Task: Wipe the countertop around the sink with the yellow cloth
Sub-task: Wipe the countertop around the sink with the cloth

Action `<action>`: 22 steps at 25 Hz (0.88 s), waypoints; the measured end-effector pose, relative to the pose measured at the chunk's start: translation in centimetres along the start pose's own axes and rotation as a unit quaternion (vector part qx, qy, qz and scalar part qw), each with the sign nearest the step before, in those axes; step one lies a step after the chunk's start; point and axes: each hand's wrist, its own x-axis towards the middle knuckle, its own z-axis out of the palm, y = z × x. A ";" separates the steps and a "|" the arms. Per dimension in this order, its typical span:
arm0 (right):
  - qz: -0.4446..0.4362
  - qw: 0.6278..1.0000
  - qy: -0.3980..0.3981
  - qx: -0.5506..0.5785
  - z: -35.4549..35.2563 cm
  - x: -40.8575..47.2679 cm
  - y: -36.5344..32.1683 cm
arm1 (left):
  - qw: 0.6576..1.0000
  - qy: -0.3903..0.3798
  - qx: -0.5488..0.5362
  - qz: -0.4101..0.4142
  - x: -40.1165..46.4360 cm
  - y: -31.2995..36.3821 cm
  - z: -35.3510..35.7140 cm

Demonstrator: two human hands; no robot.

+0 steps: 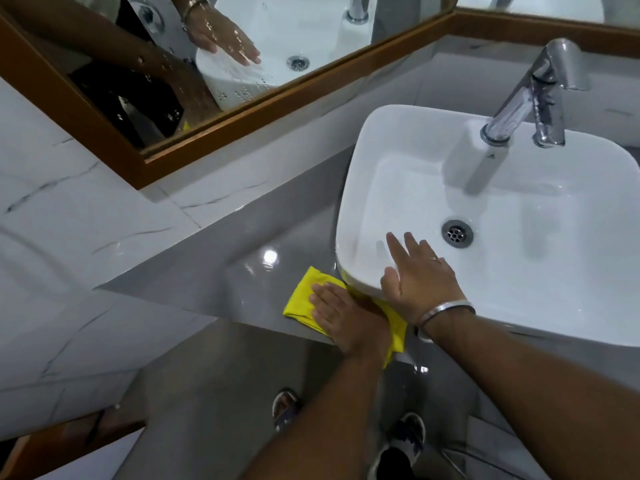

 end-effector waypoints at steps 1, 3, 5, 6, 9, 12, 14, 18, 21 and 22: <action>-0.008 1.000 0.002 0.007 0.1 0.0 0.1 | 0.999 -0.030 0.032 0.009 -0.7 0.2 0.0; -0.020 1.000 0.010 0.018 0.1 -0.1 0.2 | 0.989 -0.071 0.122 0.038 -1.9 -2.6 -2.3; -0.021 0.999 0.017 0.029 0.0 -0.1 0.5 | 0.981 -0.009 0.152 0.117 -1.1 -5.4 -3.5; -0.022 0.999 0.020 0.030 0.1 -0.3 0.6 | 0.979 0.003 0.166 0.119 -0.3 -7.7 -5.2; -0.026 0.999 0.018 0.021 0.2 -0.4 0.6 | 0.974 0.015 0.224 -0.036 1.7 -10.5 -9.0; -0.028 0.999 0.033 0.018 -0.2 -0.4 0.0 | 0.967 -0.001 0.231 -0.105 2.0 -7.8 -10.1; -0.033 0.993 0.115 -0.014 -0.6 -1.2 -0.1 | 0.968 -0.007 0.247 -0.051 1.4 -7.8 -11.1; -0.352 0.911 0.206 -0.057 2.8 -5.0 -3.9 | 0.929 -0.003 0.285 0.236 1.8 -14.1 -14.9; -0.300 0.945 -0.006 -0.134 9.0 -3.2 -9.4 | 0.865 -0.024 0.318 0.387 3.9 -18.6 -16.0; -0.210 0.967 -0.061 -0.130 9.6 -2.0 -10.9 | 0.851 -0.030 0.333 0.405 4.5 -18.8 -16.3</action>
